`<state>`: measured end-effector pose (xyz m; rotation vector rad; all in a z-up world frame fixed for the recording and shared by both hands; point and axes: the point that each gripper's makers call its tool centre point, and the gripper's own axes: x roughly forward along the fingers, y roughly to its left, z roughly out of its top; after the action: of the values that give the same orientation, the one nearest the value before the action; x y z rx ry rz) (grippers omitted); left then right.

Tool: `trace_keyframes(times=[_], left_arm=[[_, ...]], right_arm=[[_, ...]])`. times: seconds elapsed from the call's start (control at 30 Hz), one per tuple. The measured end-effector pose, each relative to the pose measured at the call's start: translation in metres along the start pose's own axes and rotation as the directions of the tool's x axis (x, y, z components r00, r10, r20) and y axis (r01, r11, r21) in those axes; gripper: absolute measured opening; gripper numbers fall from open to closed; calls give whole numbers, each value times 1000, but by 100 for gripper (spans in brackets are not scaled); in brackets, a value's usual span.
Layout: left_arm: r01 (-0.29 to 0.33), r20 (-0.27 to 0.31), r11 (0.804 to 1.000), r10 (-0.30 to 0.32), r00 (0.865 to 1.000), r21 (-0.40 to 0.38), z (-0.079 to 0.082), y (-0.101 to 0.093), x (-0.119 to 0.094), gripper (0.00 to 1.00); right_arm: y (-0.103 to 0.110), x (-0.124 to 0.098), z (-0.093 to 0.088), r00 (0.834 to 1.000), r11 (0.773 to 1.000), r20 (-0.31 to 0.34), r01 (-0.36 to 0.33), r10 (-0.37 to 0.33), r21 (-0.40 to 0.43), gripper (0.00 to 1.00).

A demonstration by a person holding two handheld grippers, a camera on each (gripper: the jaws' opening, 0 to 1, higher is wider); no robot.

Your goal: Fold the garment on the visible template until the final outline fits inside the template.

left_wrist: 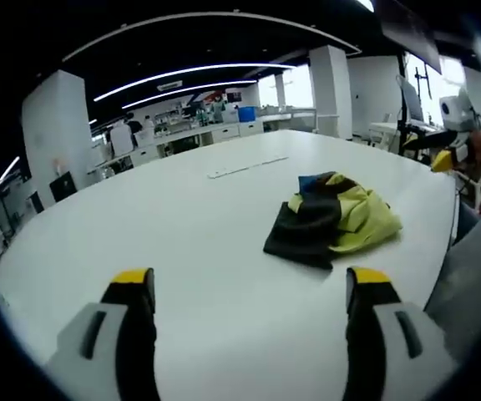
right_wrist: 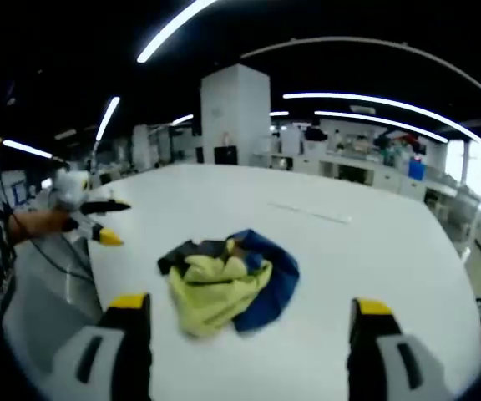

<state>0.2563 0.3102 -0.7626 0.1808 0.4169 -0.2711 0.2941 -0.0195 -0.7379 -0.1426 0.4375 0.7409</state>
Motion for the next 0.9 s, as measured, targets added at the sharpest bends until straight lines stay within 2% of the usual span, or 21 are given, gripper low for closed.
trace_keyframes(times=[0.4, 0.63, 0.9], left_arm=[[6, -2, 1000, -6, 1000, -13, 0, -2, 0, 93], [5, -6, 1000, -5, 1000, -16, 0, -2, 1, 93], [7, -11, 1000, -7, 1000, -3, -2, -2, 1, 92]], right_arm=[[-2, -1, 2, 1000, 1000, 4, 0, 0, -9, 99], [2, 1, -4, 999, 999, -33, -9, 8, -34, 99], [4, 1, -7, 999, 999, -40, -21, 20, -30, 99]])
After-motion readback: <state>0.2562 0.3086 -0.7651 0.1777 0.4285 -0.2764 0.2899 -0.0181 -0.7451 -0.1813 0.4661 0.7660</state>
